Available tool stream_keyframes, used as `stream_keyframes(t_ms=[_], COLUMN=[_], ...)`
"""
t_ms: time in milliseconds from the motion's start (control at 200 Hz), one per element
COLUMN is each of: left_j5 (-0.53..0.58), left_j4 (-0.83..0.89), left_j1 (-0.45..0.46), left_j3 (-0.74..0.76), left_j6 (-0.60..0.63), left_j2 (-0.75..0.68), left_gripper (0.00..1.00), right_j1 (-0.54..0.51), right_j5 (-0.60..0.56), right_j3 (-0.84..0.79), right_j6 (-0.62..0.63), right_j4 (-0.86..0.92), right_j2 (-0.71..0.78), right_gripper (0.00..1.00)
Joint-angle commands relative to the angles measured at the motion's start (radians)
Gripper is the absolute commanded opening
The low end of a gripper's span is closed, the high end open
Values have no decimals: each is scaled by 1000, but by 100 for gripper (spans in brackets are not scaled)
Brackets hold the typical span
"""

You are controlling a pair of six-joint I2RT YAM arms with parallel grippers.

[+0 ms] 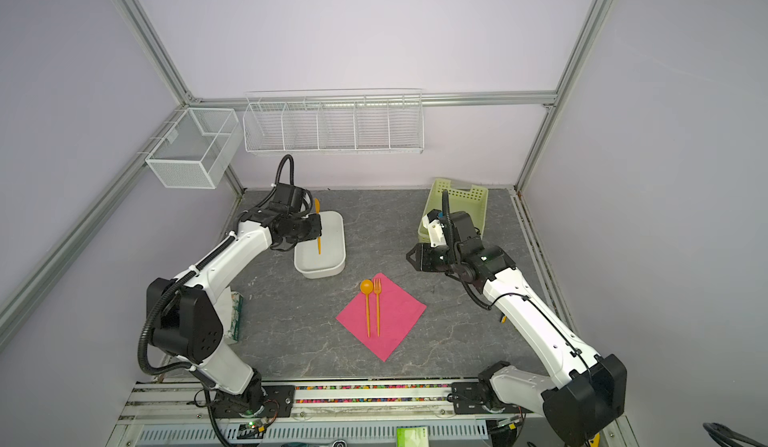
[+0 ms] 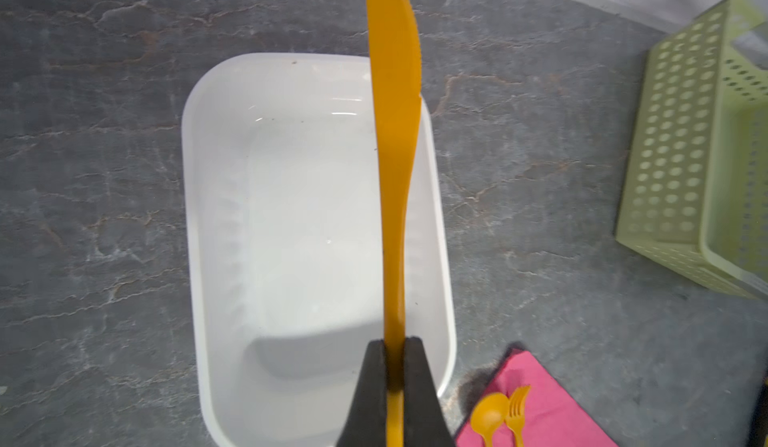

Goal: Place the utensils on the paper napkin and roll it up
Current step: 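Lift the knife upright with the left gripper while the right gripper approaches it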

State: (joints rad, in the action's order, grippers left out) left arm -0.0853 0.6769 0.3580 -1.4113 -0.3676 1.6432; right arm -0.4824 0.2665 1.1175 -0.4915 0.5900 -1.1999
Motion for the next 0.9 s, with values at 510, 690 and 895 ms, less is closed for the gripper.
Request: stream_keyframes(t_ms=[510,690,895], left_j5=[-81,-99,-106], left_j4=[-89,-98,-95], left_j1=[256,266,274], left_j3=[114,138,154], left_j6=[28,13,4], left_j2=[-244,-285,-309], left_gripper=[0,0,0], right_j1=[-110,-155,-186], right_j5=[81,112,148], right_j3=[77,137,190], right_j6=[-275,-323,-372], right_j4=[-369,-459,-543], right_j2=[-142,-245,-352], right_gripper=[44,45,44])
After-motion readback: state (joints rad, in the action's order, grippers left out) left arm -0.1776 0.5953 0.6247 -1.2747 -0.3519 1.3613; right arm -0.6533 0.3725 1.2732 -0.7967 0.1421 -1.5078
